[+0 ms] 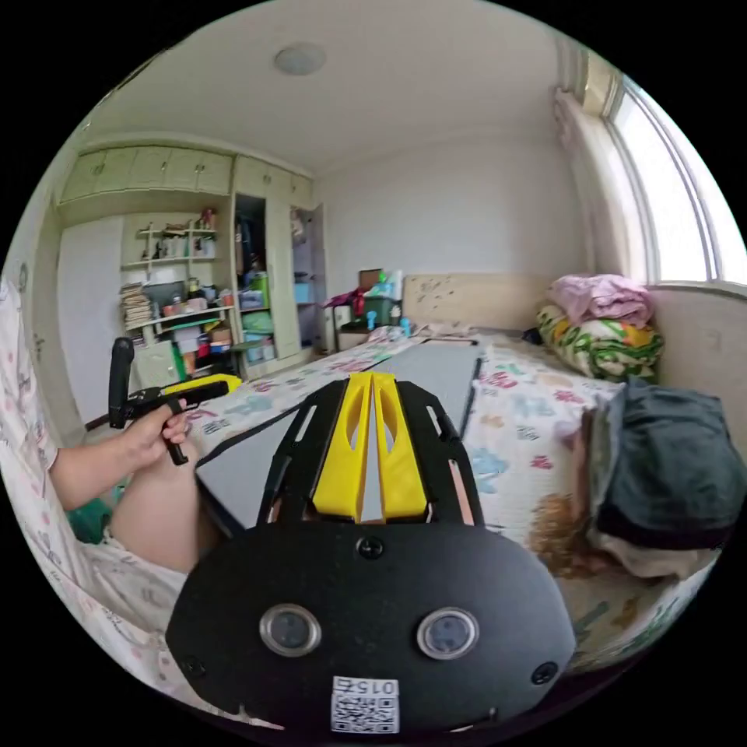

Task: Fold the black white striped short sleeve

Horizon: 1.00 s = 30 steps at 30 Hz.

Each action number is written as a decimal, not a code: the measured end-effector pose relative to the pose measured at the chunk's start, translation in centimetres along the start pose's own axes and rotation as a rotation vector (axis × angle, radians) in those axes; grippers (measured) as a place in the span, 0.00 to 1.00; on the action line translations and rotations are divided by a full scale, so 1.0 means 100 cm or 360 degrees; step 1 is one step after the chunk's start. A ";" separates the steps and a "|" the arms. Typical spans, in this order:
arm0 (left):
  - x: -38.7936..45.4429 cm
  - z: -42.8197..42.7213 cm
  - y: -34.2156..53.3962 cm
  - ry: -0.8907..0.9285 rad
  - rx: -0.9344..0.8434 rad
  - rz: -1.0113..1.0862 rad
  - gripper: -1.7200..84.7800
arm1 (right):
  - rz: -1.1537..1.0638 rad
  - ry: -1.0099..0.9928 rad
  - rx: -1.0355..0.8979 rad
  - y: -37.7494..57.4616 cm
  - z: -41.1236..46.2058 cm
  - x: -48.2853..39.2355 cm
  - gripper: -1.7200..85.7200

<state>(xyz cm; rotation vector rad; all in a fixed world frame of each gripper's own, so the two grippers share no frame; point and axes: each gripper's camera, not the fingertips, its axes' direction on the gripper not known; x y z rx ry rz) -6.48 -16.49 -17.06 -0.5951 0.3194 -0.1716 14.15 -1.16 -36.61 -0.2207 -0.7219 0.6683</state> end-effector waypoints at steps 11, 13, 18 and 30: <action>-0.191 -0.089 0.366 -0.0810 -0.0747 -0.1007 0.17 | -0.0115 -0.0598 -0.0371 0.113 0.063 -0.129 0.05; -0.185 -0.068 0.403 -0.0749 -0.0867 -0.0971 0.17 | -0.0123 -0.0653 -0.0424 0.126 0.072 -0.138 0.05; -0.179 0.016 0.452 -0.0704 -0.1021 -0.0818 0.18 | -0.0097 -0.0710 -0.0527 0.164 0.095 -0.149 0.06; -0.161 0.130 0.605 -0.1054 -0.1162 -0.0570 0.14 | -0.0066 -0.0676 -0.0710 0.253 0.132 -0.128 0.04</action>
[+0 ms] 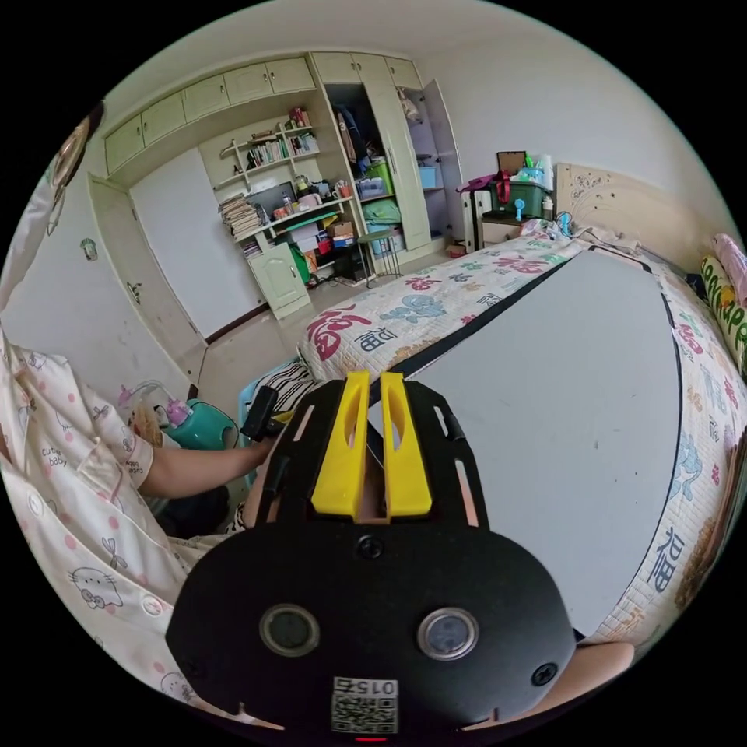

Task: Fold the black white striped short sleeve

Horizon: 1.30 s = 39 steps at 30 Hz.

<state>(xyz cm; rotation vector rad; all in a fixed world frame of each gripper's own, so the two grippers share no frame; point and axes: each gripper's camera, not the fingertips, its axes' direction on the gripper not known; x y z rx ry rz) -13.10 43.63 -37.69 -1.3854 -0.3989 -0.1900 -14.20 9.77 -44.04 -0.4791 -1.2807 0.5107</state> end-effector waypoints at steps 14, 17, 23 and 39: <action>-0.193 0.102 0.186 0.1220 0.0519 -0.1111 0.03 | 0.0091 -0.0348 -0.0063 0.044 0.026 0.062 0.05; -0.232 0.097 0.220 0.1418 0.0830 -0.1160 0.03 | 0.0046 -0.0454 -0.0122 0.047 0.036 0.061 0.07; -0.243 0.094 0.213 0.1738 0.1078 -0.0862 0.03 | -0.0076 -0.0667 -0.0196 0.036 0.053 0.043 0.11; -0.028 0.013 0.115 0.2281 0.1163 0.0590 0.04 | 0.0126 -0.0911 0.0016 -0.084 -0.043 0.084 0.14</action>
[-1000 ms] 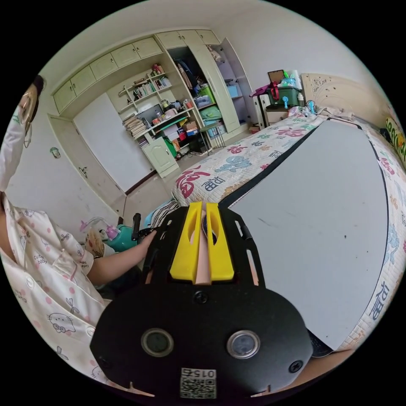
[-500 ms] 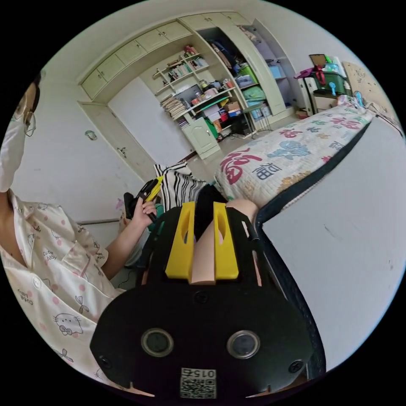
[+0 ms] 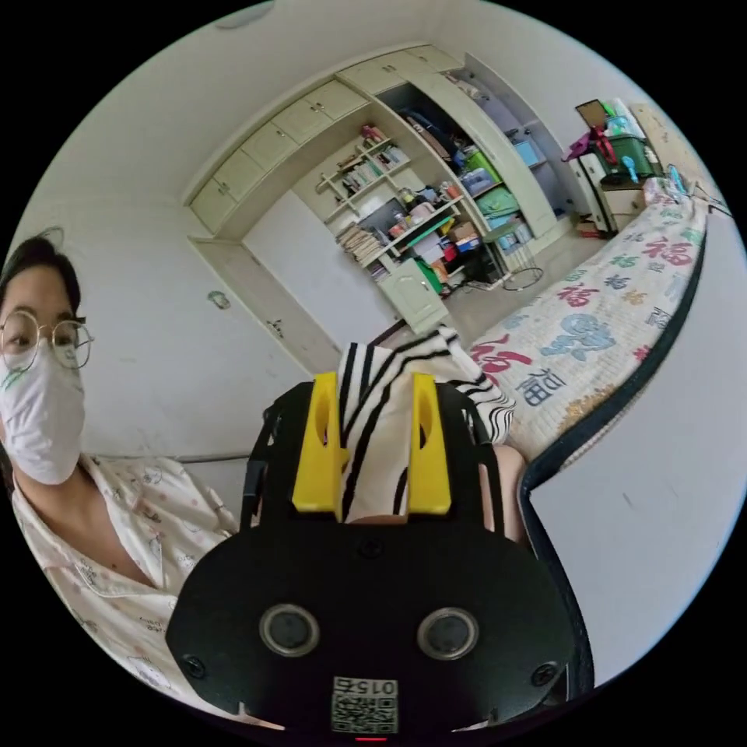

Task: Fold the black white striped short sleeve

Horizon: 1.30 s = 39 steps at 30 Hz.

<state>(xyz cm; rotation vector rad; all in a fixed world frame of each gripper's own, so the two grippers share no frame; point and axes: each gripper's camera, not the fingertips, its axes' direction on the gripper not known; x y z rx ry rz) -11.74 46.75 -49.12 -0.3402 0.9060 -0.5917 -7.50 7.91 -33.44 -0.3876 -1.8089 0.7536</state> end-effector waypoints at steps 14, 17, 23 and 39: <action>0.000 0.052 -0.167 0.0020 0.0341 0.0138 0.04 | -0.0053 0.0252 0.0647 -0.108 -0.191 -0.009 0.03; 0.008 0.045 -0.225 -0.0198 0.0422 0.0218 0.04 | -0.0099 0.0446 0.0796 -0.145 -0.250 -0.019 0.03; 0.085 0.086 -0.257 -0.0167 0.0253 0.0522 0.04 | -0.0128 0.0771 0.1016 -0.179 -0.340 -0.009 0.03; 0.149 0.346 -0.212 0.0114 -0.0865 0.0518 0.04 | 0.0477 0.1854 0.0289 -0.106 -0.395 0.096 0.10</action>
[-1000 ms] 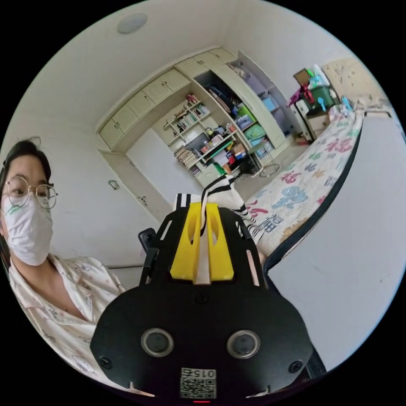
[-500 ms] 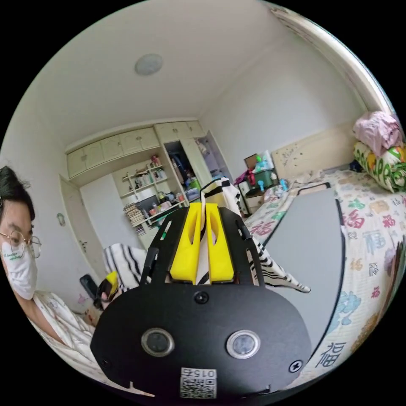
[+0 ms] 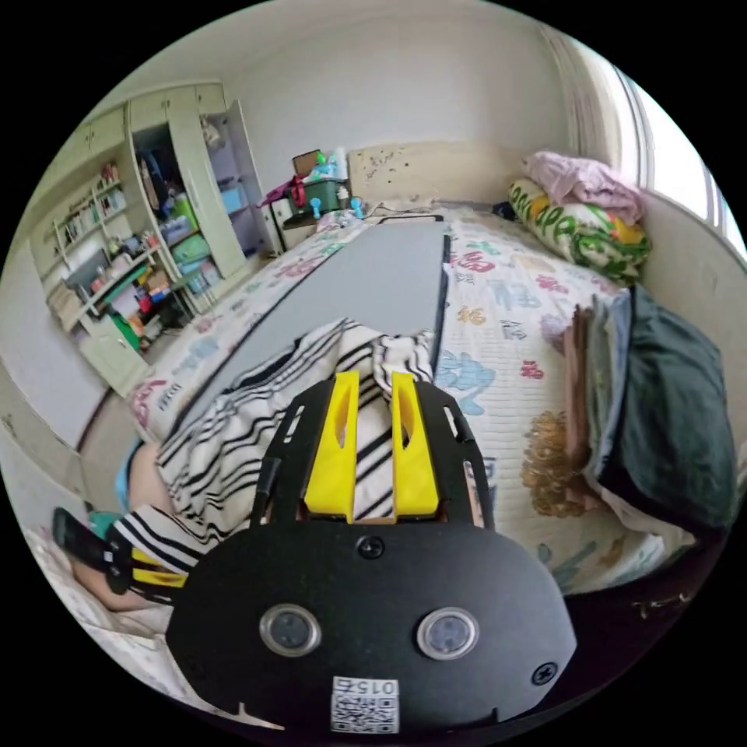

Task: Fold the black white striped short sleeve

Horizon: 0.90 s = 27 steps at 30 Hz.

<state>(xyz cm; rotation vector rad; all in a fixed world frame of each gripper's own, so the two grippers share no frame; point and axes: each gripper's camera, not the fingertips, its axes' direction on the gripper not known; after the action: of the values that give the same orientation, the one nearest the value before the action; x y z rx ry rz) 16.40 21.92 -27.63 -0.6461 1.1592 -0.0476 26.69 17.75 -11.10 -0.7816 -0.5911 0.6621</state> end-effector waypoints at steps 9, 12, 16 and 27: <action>0.004 0.008 -0.089 0.0041 0.0047 0.0027 0.04 | 0.0632 -0.0798 0.0039 0.064 -0.091 0.092 0.16; 0.006 0.007 -0.103 0.0038 0.0037 0.0021 0.04 | 0.0821 -0.1028 -0.0044 0.083 -0.121 0.128 0.17; 0.019 0.006 -0.127 0.0042 -0.0025 0.0170 0.04 | 0.0992 -0.1054 -0.0267 0.097 -0.153 0.149 0.22; 0.048 -0.041 -0.145 0.0093 -0.0185 0.0460 0.03 | 0.1258 -0.1660 -0.0234 0.094 -0.188 0.172 0.20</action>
<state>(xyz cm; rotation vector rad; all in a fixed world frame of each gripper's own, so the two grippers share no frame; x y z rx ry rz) 19.10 6.47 -25.44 -0.5765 1.3092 0.2490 47.93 26.98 -25.20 -0.7635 -1.2982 1.8148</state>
